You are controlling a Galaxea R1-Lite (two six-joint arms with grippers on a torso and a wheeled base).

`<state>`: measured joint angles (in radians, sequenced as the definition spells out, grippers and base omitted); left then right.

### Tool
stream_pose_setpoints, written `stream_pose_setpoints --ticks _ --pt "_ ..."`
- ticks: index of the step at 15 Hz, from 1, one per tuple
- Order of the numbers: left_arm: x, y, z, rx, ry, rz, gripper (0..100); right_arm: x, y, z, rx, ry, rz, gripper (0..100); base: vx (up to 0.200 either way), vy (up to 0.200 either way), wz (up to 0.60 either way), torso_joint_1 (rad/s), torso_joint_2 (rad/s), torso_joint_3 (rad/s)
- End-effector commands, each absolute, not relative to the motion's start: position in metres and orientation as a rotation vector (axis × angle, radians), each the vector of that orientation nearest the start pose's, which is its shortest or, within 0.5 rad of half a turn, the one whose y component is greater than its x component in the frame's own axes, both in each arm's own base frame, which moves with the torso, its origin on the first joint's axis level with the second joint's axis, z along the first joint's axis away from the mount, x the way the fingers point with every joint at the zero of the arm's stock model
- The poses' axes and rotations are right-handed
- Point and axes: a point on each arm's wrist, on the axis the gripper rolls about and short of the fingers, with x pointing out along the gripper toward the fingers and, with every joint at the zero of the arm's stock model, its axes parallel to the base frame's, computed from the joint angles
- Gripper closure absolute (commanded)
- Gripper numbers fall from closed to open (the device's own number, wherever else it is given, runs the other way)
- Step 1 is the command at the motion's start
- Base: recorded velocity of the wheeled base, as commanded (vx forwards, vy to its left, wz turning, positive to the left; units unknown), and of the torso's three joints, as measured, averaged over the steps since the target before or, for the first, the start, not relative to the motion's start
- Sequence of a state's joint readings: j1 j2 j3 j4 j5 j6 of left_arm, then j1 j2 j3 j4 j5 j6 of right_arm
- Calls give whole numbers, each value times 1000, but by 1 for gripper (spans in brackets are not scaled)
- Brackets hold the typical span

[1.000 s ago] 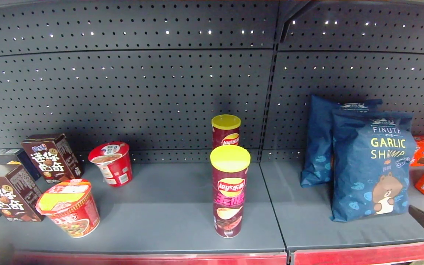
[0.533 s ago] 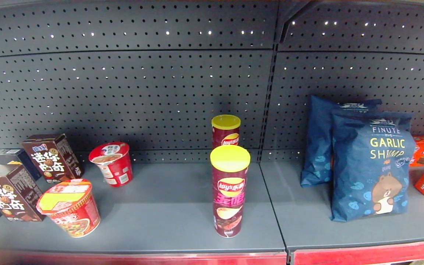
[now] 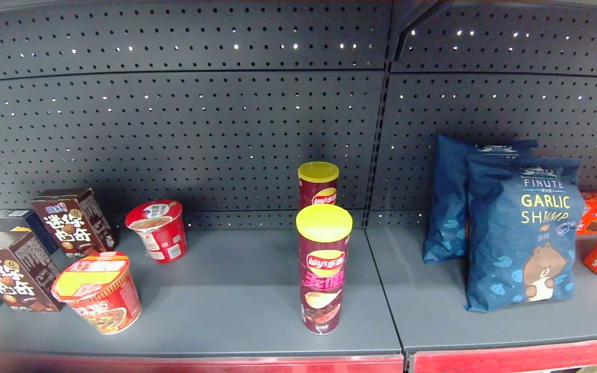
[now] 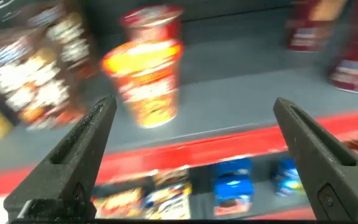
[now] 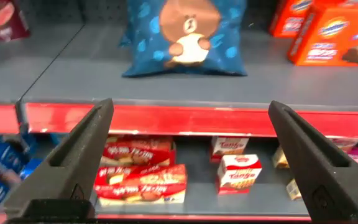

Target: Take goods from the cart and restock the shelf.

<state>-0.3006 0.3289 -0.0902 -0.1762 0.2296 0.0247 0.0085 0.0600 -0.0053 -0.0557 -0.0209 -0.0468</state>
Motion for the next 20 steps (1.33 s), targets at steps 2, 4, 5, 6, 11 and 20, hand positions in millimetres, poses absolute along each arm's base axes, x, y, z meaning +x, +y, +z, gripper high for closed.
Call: stream_pose_setpoints --ticks 2,4,5,6,11,20 --pt "7 5 115 2 83 77 0 -22 -1 83 -29 -56 -59 0 0 0 0 0 0 0" --pt "2 6 96 -42 101 135 0 -22 -1 83 -38 -56 -62 0 0 0 0 0 0 0" --pt "-3 6 93 -58 83 134 0 -22 -1 83 -41 -55 -63 0 0 0 0 0 0 0" --pt "-11 7 84 -66 78 94 0 -22 -1 83 -41 -55 -63 0 0 0 0 0 0 0" --pt "-16 1 79 57 71 -220 0 -22 1 83 -61 -53 29 0 0 0 0 0 0 0" --pt "-16 2 77 39 92 -186 0 -22 1 83 -55 -55 57 0 0 0 0 0 0 0"
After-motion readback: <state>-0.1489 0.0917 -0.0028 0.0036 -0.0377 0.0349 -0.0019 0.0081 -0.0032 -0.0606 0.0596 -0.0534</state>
